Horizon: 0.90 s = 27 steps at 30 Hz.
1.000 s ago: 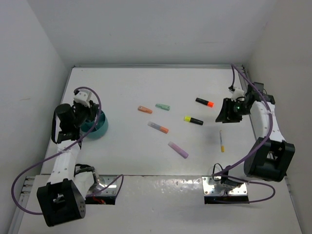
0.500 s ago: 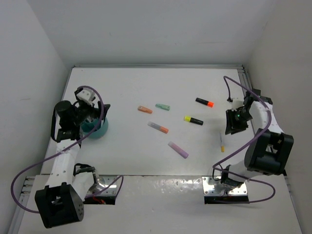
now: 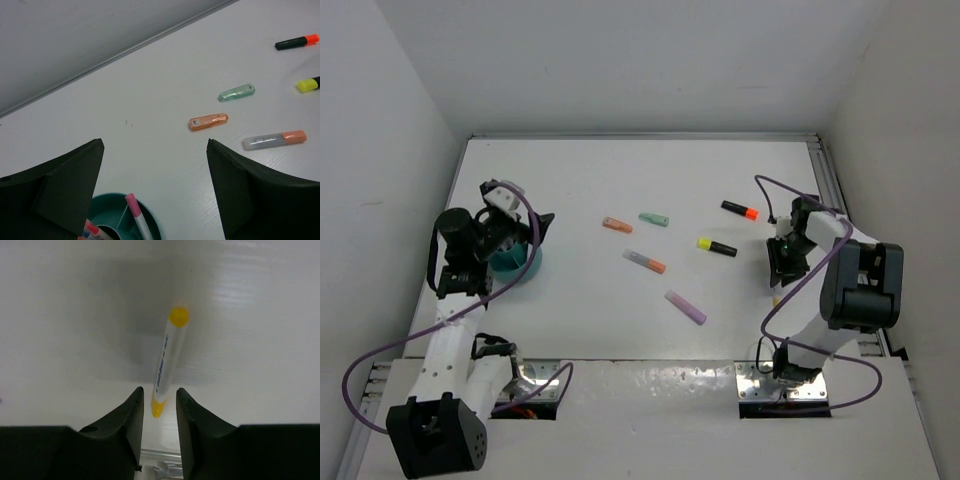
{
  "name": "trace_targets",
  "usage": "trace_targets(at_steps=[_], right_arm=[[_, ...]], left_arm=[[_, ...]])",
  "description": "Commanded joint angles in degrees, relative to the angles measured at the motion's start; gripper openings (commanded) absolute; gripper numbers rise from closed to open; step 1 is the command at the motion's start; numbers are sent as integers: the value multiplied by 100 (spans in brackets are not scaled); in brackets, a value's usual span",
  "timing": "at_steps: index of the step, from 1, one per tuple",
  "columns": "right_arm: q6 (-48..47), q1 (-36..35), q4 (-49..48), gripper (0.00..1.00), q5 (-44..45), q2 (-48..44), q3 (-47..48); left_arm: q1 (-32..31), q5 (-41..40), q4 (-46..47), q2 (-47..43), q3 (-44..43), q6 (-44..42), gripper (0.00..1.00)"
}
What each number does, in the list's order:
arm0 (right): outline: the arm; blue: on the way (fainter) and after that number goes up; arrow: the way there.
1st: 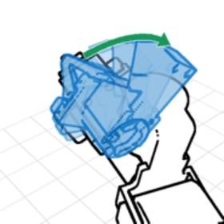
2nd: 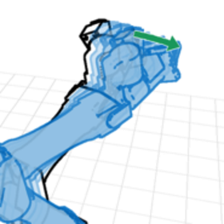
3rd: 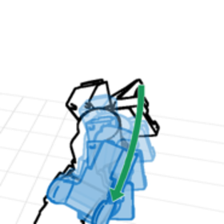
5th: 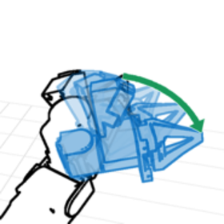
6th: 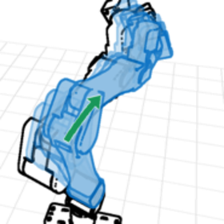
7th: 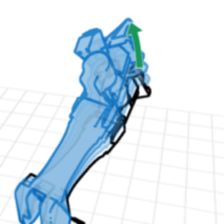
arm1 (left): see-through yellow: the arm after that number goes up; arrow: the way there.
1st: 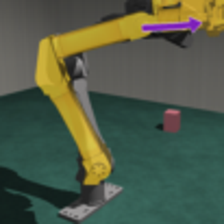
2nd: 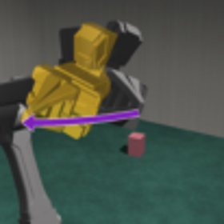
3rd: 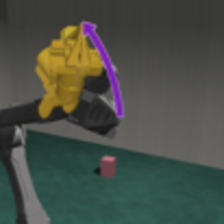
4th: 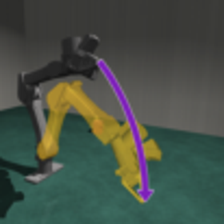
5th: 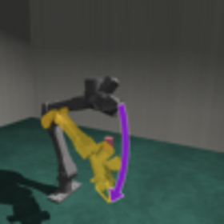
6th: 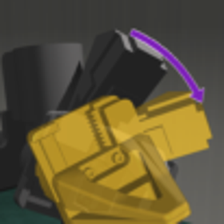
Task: Sort the stationery into containers
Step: Grab a piece of stationery with the right arm
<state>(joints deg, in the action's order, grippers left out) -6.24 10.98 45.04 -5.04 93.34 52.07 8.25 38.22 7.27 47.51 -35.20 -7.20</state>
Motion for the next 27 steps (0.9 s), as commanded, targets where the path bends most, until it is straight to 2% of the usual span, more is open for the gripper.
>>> trace_targets(at_steps=[1,7,10,11,12,14,17,18,19,20,21,23,25,27], right_arm=[[395,-149,-592,31,319,210,-22],[580,-290,-961,26,625,553,-92],[580,-342,-996,15,776,659,-83],[580,-351,-997,7,785,711,-92],[580,-351,-1005,2,776,721,-101],[789,-308,-945,0,532,599,-84],[817,-263,-533,0,-986,151,22],[835,-359,-427,0,-1712,45,92],[818,-438,-278,0,-2050,-69,327],[809,-657,46,0,-2558,-79,478],[817,-755,171,0,-2781,-79,810],[948,-991,418,0,-3308,35,1093],[1203,-1046,375,0,-3590,218,1436],[1606,-1352,357,0,-4063,395,1786]], left_arm=[[-122,2,170,-31,-259,-97,90],[-227,-77,179,13,-303,-115,90],[-245,-25,170,22,-312,-211,90],[-271,36,170,13,-303,-368,89],[-289,115,178,4,-294,-474,89],[-377,475,222,-39,-225,-885,87],[-710,1194,-153,-40,-328,-1913,86],[-1041,1275,-373,-22,-417,-2291,86],[-1236,1363,-636,13,-513,-3086,86],[-1656,1364,-1231,57,-740,-3425,85],[-1869,1320,-1463,170,-847,-4063,85],[-2596,1101,-2166,389,-1120,-4682,84],[-3099,864,-2526,505,-1147,-5281,83],[-3863,644,-2773,662,-1191,-5902,82]])
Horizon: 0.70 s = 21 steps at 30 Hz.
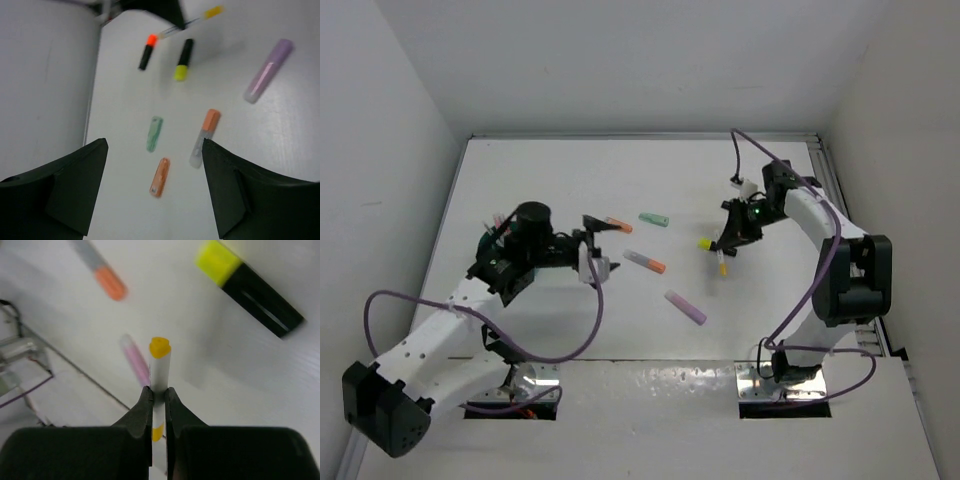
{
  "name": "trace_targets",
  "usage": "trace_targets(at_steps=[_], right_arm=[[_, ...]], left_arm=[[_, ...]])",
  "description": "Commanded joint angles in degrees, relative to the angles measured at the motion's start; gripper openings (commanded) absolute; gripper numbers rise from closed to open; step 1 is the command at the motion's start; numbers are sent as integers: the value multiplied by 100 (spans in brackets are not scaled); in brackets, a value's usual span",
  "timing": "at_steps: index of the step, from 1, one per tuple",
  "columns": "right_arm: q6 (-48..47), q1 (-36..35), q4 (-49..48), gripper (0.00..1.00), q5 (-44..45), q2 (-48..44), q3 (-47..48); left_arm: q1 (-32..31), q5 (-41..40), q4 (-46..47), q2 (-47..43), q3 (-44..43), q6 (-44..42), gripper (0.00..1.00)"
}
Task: Sort the stationery into containers
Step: Grab a piece of stationery with the right arm, then pass the stationery from the right arm to the left
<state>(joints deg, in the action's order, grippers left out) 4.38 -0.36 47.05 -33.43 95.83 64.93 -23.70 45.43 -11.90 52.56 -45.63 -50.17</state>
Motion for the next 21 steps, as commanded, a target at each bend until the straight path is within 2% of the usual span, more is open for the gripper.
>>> trace_targets(at_steps=[1,3,8,11,15,21], right_arm=[[659,-288,190,0,-1393,338,608],[1063,-517,173,0,-1596,488,793],[2065,-1009,-283,0,-1614,560,697],[2916,-1167,-529,0,-1570,463,469],[3559,-1308,-784,0,-1631,323,214],[3587,-1695,-627,0,-1552,173,310]], left_arm=[[-1201,-348,-1067,211,-166,-1818,81],[-1627,-561,-1174,395,-245,-2215,79],[-2523,-948,-719,835,-377,-2322,72],[-2805,-1316,2,1089,-245,-2269,70],[-2982,-1370,363,1397,-332,-2312,69],[-3096,-1327,443,1679,-350,-2673,66]])
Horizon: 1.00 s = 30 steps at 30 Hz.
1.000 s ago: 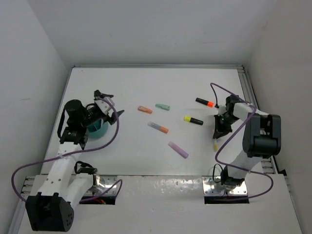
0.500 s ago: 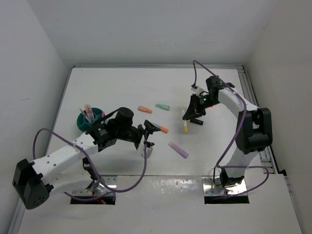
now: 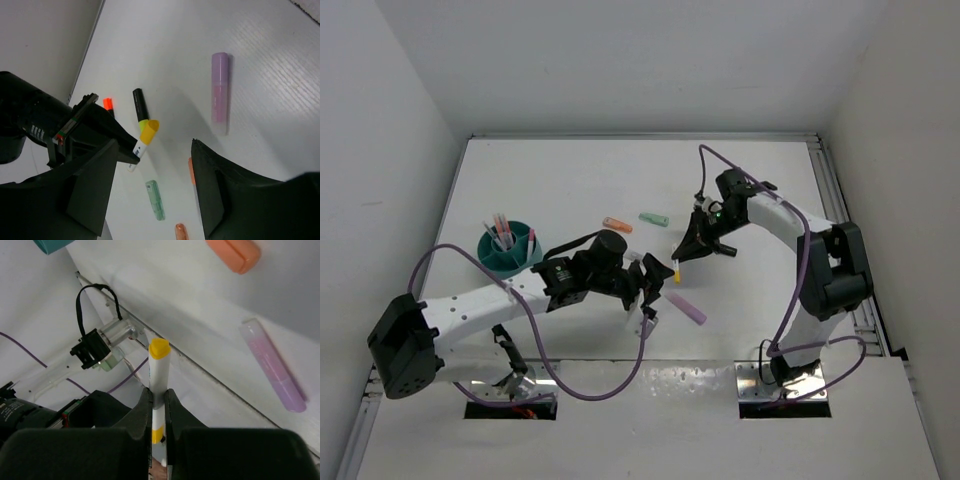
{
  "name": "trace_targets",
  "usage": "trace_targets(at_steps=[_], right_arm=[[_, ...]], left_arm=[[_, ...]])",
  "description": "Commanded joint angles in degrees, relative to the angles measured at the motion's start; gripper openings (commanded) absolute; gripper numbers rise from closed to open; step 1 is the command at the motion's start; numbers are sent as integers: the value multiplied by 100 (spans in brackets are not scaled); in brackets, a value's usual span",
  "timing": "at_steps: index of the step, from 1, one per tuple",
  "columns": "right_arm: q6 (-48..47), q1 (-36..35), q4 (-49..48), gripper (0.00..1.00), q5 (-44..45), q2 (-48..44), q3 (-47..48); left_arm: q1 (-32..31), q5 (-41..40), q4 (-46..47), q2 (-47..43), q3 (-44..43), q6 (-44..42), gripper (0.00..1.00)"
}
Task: Sort the stationery into containers
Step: Pass the stationery from the right arm to the left
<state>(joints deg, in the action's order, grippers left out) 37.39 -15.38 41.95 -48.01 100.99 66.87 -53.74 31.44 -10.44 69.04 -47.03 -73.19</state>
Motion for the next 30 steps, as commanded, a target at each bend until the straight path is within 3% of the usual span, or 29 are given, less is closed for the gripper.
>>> trace_targets(at_steps=[1,11,19,22,25,26,27,29,30], right_arm=[[278,-263,-117,0,-112,-334,142],[331,-677,-153,0,-165,-492,160],[427,-871,-205,0,-288,-501,116],[471,-897,-258,0,-332,-545,89],[498,-897,-275,0,-323,-659,72],[506,-897,-276,0,-306,-720,54],[524,-906,-284,0,-297,-738,28],[524,-897,-371,0,-367,-774,-7],[524,-871,-372,5,-402,-791,-16]], left_arm=[[-119,81,297,83,-219,-424,66],[-251,-6,490,303,-176,-819,63],[-287,143,349,225,-9,-1416,47],[-322,82,367,198,36,-1462,37],[-313,-15,384,181,35,-1418,21],[-313,-76,419,154,44,-1374,8],[-313,-112,481,128,70,-1200,3],[-313,-164,560,67,79,-1093,0],[-304,-173,534,23,53,-1014,0]])
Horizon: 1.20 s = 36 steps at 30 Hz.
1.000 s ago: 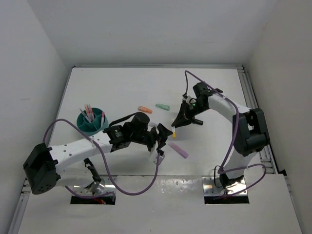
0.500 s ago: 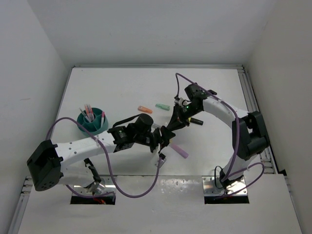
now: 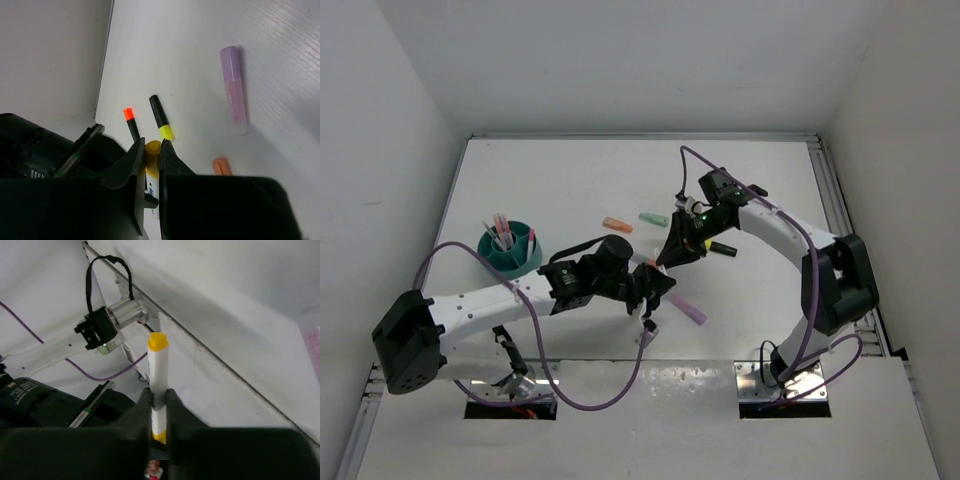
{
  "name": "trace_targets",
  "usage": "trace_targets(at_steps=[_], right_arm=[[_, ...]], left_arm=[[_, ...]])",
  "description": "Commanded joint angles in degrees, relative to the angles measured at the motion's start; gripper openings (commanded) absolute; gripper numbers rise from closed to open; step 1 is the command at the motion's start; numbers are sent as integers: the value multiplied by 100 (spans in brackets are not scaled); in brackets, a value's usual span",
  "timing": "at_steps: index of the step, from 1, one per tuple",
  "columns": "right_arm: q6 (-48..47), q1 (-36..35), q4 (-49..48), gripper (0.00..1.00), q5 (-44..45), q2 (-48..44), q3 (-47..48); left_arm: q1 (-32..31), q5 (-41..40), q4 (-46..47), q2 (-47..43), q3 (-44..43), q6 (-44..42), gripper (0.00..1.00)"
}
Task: Sort the stationery into containers
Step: Pass the stationery from the right arm to the left, then place the stationery into the container
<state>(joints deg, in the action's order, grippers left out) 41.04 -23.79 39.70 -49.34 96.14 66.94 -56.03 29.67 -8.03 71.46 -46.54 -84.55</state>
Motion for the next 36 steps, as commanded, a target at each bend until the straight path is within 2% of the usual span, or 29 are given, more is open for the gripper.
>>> trace_targets(at_steps=[1,3,4,5,6,7,8,9,10,11,12,13,14,15,17,18,22,26,30,36], right_arm=[[159,14,-182,28,-330,-306,-31],[11,321,-174,45,-453,-289,82],[-234,627,61,50,-462,-202,309],[-236,804,229,50,-480,-201,311],[-628,1015,466,50,-471,-79,624],[-876,1208,973,50,-454,-17,810],[-1087,1532,1169,48,-358,27,960],[-1454,1683,1345,47,-252,63,1179],[-1589,1937,1512,47,-182,28,1233],[-1807,2027,1540,46,-16,-24,1208],[-1888,2115,1549,46,73,-138,1182],[-1976,2202,1541,45,152,-191,1147],[-2133,2221,1549,44,231,-235,1077],[-2178,2230,1541,43,363,-332,1050],[-2319,2221,1532,42,487,-411,953],[-2346,2221,1514,42,522,-438,944],[-2530,2168,1541,41,715,-552,839],[-2784,2133,1426,41,1022,-701,628],[-3005,2098,1295,40,1313,-789,408],[-3259,1984,1180,39,1612,-807,136]], left_arm=[[-92,-5,267,-255,-12,184,0],[-101,-128,285,-431,-109,638,0],[-110,-337,528,-570,-153,1460,0],[-119,-531,531,-650,-205,1468,0],[-93,-811,696,-686,-310,2721,0],[38,-1405,898,-712,-633,3334,0],[161,-1698,865,-686,-863,4001,0],[302,-2058,447,-634,-1126,5252,0],[669,-2688,182,-494,-1651,5778,0],[925,-2851,-12,-449,-1847,6758,0],[1284,-2870,-336,-449,-1980,7177,0],[1992,-2775,-435,-536,-2042,7485,0],[2321,-2661,-488,-606,-2008,7958,0],[2899,-2433,-463,-703,-1929,8094,0],[3412,-2177,-244,-1037,-1499,8341,0],[3876,-2011,-156,-1151,-1350,8393,0],[4924,-642,494,-1783,-507,8604,0],[5872,152,1154,-1961,205,8946,0],[6340,495,1365,-1890,453,8965,0],[6719,575,1462,-1741,708,8667,0]])
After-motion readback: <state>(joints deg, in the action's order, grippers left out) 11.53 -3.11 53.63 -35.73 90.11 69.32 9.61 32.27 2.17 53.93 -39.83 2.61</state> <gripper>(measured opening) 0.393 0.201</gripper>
